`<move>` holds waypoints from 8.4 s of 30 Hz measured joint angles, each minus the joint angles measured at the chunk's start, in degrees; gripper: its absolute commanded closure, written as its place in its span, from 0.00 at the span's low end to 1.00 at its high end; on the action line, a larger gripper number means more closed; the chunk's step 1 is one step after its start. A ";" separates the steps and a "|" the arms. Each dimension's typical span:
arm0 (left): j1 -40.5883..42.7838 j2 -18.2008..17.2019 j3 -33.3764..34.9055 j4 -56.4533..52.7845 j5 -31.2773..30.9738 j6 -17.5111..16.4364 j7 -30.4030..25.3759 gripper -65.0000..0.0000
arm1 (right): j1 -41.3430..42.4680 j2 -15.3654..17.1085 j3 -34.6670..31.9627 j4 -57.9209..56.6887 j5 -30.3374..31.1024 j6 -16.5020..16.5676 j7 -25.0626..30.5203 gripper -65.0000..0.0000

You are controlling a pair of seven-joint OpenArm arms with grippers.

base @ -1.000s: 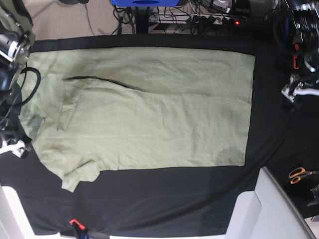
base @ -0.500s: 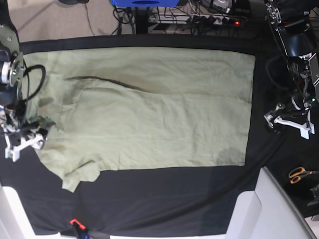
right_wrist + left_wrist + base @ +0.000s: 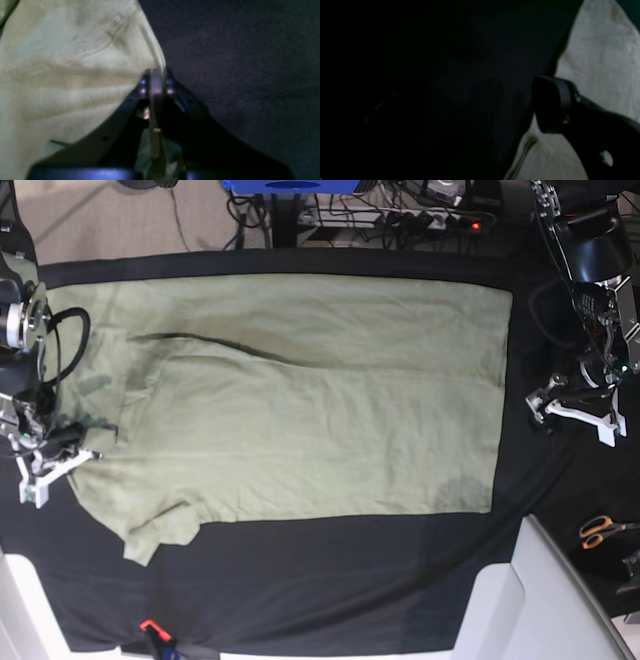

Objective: Fold the T-shirt properly
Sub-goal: 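Move right gripper to the sleeve and left gripper to the hem edge, then grasp the sleeve with the right gripper and fold it inward, then grasp the hem corner with the left gripper and fold it inward, then grasp the shirt's long edge with both grippers at its two ends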

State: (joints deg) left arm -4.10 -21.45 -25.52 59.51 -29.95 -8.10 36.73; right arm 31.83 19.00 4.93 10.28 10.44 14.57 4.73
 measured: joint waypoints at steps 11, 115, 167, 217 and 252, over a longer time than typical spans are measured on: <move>0.79 0.17 0.22 0.00 0.22 0.00 -0.07 0.00 | -4.28 -0.13 0.09 8.48 0.02 0.37 -2.34 1.00; -5.95 0.79 0.37 -2.93 0.76 0.07 -0.07 0.00 | 1.31 -4.61 12.96 5.73 -0.17 5.40 -18.97 1.00; -6.34 4.15 9.64 -8.76 -1.42 -0.96 -0.46 1.00 | 0.61 -4.26 12.96 5.88 0.04 5.62 -18.36 1.00; -22.64 6.51 4.98 -26.80 10.84 0.00 -5.90 0.70 | -1.29 -4.44 12.96 9.22 0.04 5.84 -18.86 1.00; -22.36 7.91 5.09 -15.50 20.13 -0.20 -7.87 1.00 | -1.57 -4.70 3.19 19.65 -0.20 5.40 -19.71 1.00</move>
State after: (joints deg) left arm -26.46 -13.54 -20.43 44.01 -9.82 -8.29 28.86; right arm 30.26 14.31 8.12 29.93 10.24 19.97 -14.98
